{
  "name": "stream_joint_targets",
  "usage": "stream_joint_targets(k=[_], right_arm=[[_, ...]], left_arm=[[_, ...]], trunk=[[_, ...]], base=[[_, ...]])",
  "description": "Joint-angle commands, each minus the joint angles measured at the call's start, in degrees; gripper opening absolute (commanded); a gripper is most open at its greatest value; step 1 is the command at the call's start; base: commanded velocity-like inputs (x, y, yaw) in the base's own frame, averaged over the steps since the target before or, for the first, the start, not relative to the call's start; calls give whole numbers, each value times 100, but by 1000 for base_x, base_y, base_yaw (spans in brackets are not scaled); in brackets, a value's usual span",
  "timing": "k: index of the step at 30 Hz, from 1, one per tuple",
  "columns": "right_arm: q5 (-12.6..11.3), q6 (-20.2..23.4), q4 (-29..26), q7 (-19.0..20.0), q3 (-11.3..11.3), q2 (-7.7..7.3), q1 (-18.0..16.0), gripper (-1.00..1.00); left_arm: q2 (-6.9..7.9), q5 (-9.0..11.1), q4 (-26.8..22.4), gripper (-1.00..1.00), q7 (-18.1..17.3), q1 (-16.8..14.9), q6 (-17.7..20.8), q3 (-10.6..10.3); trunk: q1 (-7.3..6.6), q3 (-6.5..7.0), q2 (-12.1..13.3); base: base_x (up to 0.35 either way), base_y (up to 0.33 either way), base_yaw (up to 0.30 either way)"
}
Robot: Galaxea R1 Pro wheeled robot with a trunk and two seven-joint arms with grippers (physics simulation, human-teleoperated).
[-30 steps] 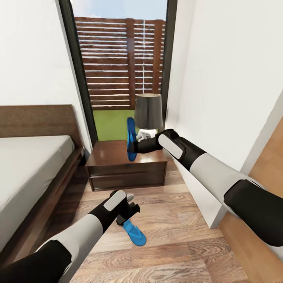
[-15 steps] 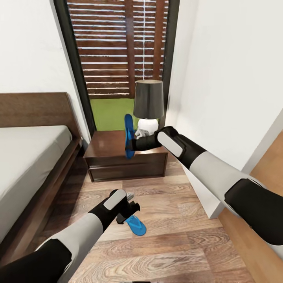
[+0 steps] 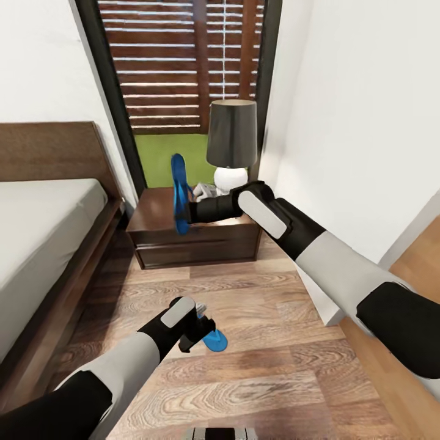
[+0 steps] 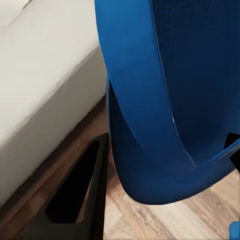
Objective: In the bedroom, move the book from the bed onto either nightstand, and place the two sandals side by side next to the bed.
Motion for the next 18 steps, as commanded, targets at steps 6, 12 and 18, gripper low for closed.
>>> stream_joint_targets(k=[6,12,18], right_arm=[[33,403,-193,43,-619,5,-10,-100],[35,712,-257,41,-829,13,-11,-100],[35,771,-269,-36,-865,14,-11,-100]], left_arm=[[0,2,4,100,25,-5,15,-13],[0,2,23,100,25,-5,12,-9],[0,2,31,100,25,-5,5,-5]], trunk=[[14,-194,-11],[29,-383,-19],[45,-541,-27]], base=[[0,0,0],[0,0,0],[0,0,0]])
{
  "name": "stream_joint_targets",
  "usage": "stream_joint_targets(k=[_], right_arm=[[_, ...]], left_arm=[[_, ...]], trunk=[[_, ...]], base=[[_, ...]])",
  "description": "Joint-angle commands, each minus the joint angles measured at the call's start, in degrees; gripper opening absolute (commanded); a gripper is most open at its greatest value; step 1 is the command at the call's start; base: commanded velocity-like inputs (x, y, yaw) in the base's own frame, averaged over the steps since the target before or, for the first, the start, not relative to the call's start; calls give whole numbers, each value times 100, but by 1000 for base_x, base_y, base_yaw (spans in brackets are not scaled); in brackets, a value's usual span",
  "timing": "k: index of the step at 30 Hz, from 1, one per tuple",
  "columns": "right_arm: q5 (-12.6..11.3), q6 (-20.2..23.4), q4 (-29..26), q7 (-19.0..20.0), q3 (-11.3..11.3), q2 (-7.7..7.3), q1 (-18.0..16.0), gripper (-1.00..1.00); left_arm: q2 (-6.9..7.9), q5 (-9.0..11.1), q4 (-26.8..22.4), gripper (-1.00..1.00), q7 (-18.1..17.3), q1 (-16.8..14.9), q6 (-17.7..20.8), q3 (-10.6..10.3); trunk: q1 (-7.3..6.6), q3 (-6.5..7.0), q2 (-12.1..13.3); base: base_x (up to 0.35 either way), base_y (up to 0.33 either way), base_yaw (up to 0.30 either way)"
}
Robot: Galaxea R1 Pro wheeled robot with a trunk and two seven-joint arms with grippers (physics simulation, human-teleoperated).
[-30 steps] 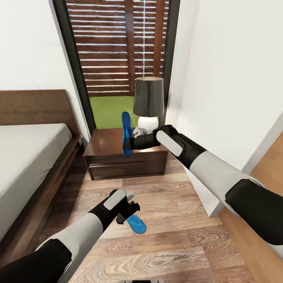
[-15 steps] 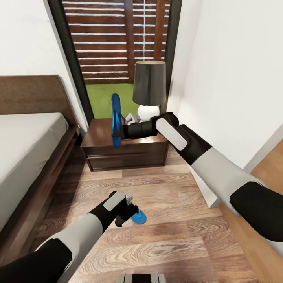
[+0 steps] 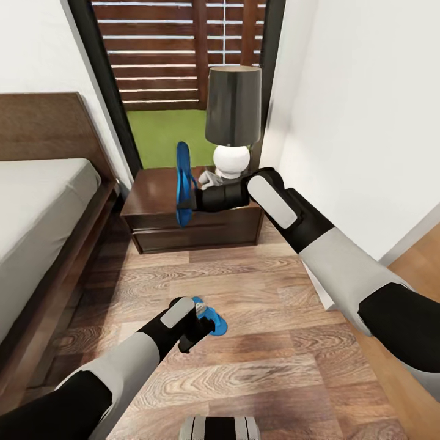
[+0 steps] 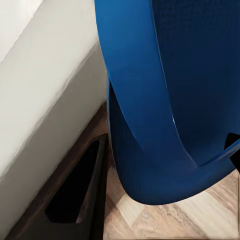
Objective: In the bedroom, move the book from the bed onto either nightstand, and place the two sandals side by side next to the bed.
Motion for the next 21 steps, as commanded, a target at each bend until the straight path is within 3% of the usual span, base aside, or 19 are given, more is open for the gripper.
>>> stream_joint_targets(k=[1,3,7,21], right_arm=[[28,19,3,-52,-6,1,-5,-100],[23,24,-12,-510,-15,6,-5,-100],[22,26,-35,-691,-17,14,-5,-100],[21,32,-216,-782,-18,18,-5,-100]], left_arm=[[0,1,-2,100,25,-4,23,-12],[0,7,-1,100,25,-4,17,-8],[0,9,-1,100,25,-4,15,-5],[0,10,-9,100,-155,-4,6,-3]], trunk=[[-2,-6,-3],[-2,-7,-3],[-2,-8,-3],[-2,-8,-3]], base=[[0,0,0],[0,0,0],[0,0,0],[0,0,0]])
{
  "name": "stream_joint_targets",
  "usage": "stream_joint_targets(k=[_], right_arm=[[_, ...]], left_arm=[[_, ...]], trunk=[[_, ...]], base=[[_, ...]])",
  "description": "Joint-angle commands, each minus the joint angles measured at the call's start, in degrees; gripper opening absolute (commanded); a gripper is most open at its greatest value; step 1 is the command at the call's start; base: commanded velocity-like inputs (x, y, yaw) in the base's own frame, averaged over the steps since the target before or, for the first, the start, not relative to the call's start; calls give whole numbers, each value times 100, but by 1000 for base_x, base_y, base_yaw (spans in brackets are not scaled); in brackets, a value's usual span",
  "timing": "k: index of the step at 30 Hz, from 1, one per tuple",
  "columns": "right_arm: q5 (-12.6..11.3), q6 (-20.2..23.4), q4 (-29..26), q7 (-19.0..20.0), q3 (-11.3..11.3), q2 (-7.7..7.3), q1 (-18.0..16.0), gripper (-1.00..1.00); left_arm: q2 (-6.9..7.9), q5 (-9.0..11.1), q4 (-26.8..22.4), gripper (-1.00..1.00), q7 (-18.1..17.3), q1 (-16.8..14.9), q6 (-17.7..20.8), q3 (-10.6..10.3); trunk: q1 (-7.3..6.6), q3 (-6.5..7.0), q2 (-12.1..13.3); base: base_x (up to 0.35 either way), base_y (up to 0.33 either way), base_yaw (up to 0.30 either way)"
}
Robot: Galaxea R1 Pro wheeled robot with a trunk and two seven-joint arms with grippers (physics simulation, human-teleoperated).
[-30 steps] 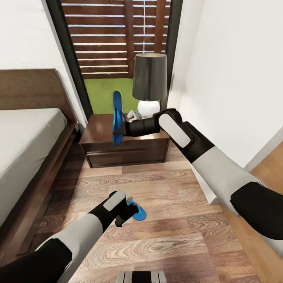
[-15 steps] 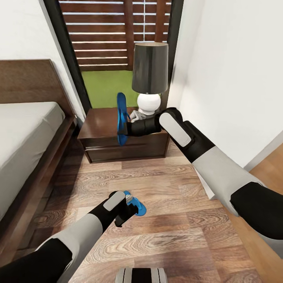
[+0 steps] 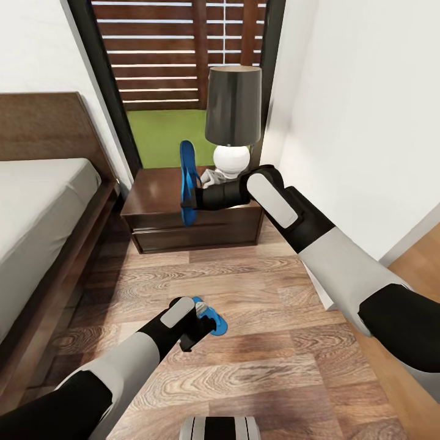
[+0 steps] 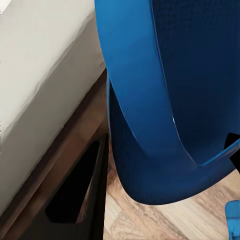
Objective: In the bedroom, move the book from the bed onto either nightstand, and place the two sandals side by side next to the bed.
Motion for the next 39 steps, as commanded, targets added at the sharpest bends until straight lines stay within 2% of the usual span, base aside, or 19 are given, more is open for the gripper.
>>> stream_joint_targets(k=[1,5,20,31,39], right_arm=[[56,17,-4,64,-1,0,-5,-100],[56,19,-49,59,-1,-7,-5,-100],[56,24,-149,58,-1,-8,-5,-100],[56,33,-197,54,4,-9,-5,-100],[56,36,-201,51,2,-9,-5,-100]], left_arm=[[0,1,-3,100,-13,-4,18,-12],[0,1,-4,100,-175,-4,-71,-12],[0,1,-4,100,-208,-4,-186,-12],[0,-7,-3,100,-208,-4,-190,-9],[0,-8,-4,100,-209,-4,-197,-4]], trunk=[[-1,-4,-2],[-1,-4,-2],[-1,-4,-2],[-1,-4,-2],[-1,-4,-2]], base=[[0,0,0],[0,0,0],[8,-2,0],[198,-105,0],[45,-26,0]])
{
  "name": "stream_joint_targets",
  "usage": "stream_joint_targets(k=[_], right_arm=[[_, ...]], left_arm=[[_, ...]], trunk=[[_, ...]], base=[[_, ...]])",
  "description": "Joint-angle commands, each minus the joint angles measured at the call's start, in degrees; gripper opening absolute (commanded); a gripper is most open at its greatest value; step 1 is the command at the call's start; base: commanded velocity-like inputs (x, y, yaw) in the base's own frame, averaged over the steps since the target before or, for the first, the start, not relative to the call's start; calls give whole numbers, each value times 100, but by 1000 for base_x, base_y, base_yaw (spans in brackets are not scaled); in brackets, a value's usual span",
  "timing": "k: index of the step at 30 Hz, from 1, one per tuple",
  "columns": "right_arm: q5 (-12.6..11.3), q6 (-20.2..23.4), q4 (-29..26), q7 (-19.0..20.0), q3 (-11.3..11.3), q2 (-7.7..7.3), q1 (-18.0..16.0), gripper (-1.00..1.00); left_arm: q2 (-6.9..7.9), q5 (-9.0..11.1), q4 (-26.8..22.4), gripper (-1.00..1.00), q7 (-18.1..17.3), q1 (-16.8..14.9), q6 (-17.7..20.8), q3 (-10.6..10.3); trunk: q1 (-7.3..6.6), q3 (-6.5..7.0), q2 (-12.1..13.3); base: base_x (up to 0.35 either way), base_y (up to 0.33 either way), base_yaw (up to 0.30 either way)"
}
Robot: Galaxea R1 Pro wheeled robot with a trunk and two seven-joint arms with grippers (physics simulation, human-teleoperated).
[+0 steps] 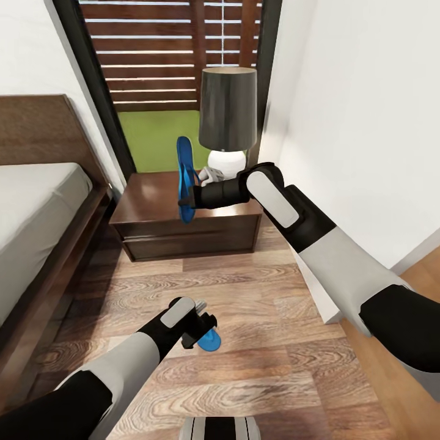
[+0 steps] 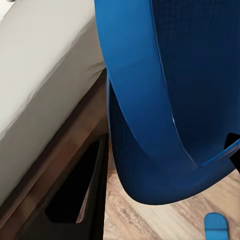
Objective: In the bedroom, move the book from the bed onto either nightstand, and place the two sandals side by side next to the bed.
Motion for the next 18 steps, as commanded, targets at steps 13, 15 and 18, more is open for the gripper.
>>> stream_joint_targets(k=[13,15,18], right_arm=[[53,17,3,64,-1,0,-5,-100],[53,17,-1,64,1,0,-5,-100],[53,17,-7,67,0,0,-5,-100]], left_arm=[[1,-7,-16,100,27,-4,-266,-10],[3,-7,-18,100,27,-4,-284,-10],[6,-8,-17,100,27,-4,-307,-10]], trunk=[[-1,-4,-2],[-1,-4,-2],[-1,-4,-2]], base=[[4,-3,0],[0,0,0],[0,0,0]])
